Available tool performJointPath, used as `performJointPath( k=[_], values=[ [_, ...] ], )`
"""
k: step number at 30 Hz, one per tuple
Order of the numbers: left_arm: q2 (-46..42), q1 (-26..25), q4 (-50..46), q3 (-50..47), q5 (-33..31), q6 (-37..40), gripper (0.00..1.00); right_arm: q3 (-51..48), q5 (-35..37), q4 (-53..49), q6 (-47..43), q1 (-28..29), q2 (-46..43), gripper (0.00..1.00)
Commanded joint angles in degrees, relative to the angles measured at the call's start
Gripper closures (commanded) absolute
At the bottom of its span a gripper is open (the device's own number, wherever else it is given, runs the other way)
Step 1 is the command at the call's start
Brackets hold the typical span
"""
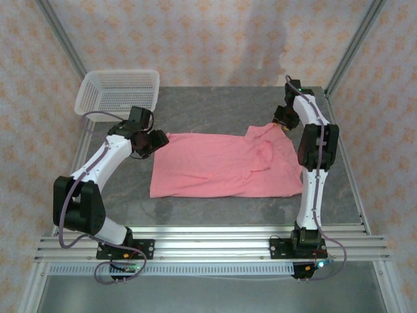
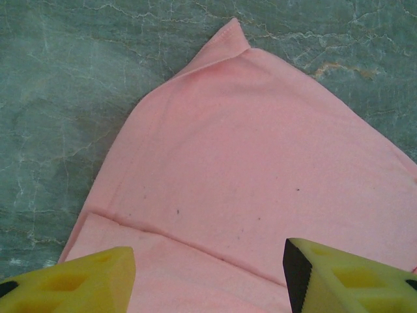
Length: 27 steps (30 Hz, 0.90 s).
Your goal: Fold the inside-out t-shirt
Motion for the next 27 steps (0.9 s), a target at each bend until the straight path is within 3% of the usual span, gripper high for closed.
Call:
performJointPath(
  k=[1,6,15,20,22,25,27],
  values=[
    [2.0,-0.4,-3.6,3.8,-0.5,3.5,0.37,1.2,2.1,-2.8,-2.5,-0.2,0.6,0.59],
    [4.1,-0.1,-4.1,6.0,-0.1,4.5,0.36,0.8,1.2,-4.5,-2.2,-0.1,1.6,0.59],
    [6.8,0.0,-2.5,7.4,1.5,4.0,0.36,-10.5,-2.3,0.7,-7.0,-0.6,-5.5,0.47],
    [7.4,0.0,-2.3,7.7,1.8,4.2,0.36,-10.6,-2.1,1.9,-6.3,-0.6,-4.4,0.48],
    [7.8,0.0,-2.9,8.5,1.6,4.3,0.36,-8.2,-2.0,1.3,-6.2,-0.6,-3.0,0.55],
    [8.4,0.0,-3.5,9.6,1.6,4.6,0.37,-2.3,-2.5,-0.6,-6.0,-0.6,-0.6,0.81],
    [9.0,0.0,-4.0,10.2,1.8,4.9,0.37,1.9,-2.6,-1.8,-5.4,-0.6,0.5,0.91]
  ],
)
